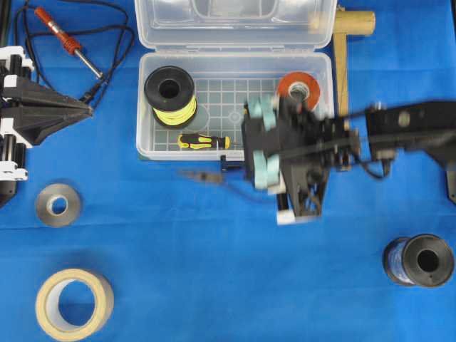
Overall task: Pick the nipper from the toolbox among several items.
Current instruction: 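Lift the pliers out of the toolbox and carry them toward the front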
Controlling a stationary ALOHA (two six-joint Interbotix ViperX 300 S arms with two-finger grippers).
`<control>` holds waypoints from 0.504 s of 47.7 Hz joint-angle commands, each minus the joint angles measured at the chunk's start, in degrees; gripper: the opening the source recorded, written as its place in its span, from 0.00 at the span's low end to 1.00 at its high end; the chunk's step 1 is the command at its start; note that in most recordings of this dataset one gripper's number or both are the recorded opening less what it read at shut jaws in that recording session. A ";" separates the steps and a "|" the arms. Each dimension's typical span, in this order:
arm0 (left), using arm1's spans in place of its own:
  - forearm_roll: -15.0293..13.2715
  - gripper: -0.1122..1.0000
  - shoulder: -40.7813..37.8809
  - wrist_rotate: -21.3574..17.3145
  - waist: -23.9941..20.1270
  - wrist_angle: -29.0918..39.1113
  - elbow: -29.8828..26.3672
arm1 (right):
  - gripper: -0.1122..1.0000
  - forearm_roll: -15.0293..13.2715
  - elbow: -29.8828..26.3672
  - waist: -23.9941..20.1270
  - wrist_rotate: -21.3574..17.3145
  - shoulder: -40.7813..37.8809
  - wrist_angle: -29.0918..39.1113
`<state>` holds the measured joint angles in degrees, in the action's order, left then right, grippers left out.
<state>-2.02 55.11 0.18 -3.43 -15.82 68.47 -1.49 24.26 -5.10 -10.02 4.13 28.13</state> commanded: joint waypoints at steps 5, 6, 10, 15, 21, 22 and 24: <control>-0.18 0.10 -0.26 0.00 -0.26 -0.26 -0.44 | 0.22 0.09 0.97 -3.25 -4.83 -4.66 -4.92; -0.09 0.10 -0.26 0.00 -0.26 -0.26 -0.44 | 0.22 0.09 1.05 -3.60 -5.27 -5.45 -5.27; -0.18 0.10 -0.26 0.00 -0.35 -0.35 -0.44 | 0.22 0.18 0.97 -5.01 -6.77 -8.35 -6.86; -0.18 0.10 -0.26 0.00 -0.26 -0.35 -0.44 | 0.22 0.35 0.97 -6.15 -8.61 -12.13 -9.05; -0.18 0.10 -0.26 0.00 -0.26 -0.35 -0.35 | 0.22 1.05 0.97 -6.33 -10.99 -15.29 -9.58; -0.18 0.10 -0.26 0.00 -0.35 -0.35 -0.35 | 0.22 1.05 0.97 -6.33 -11.25 -15.64 -9.58; -0.18 0.10 -0.26 0.09 -0.35 -0.35 -0.35 | 0.22 1.05 0.97 -6.33 -11.69 -16.44 -9.58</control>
<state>-2.11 55.11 0.18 -3.60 -15.91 68.55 -0.70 25.93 -11.51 -21.18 -12.39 19.25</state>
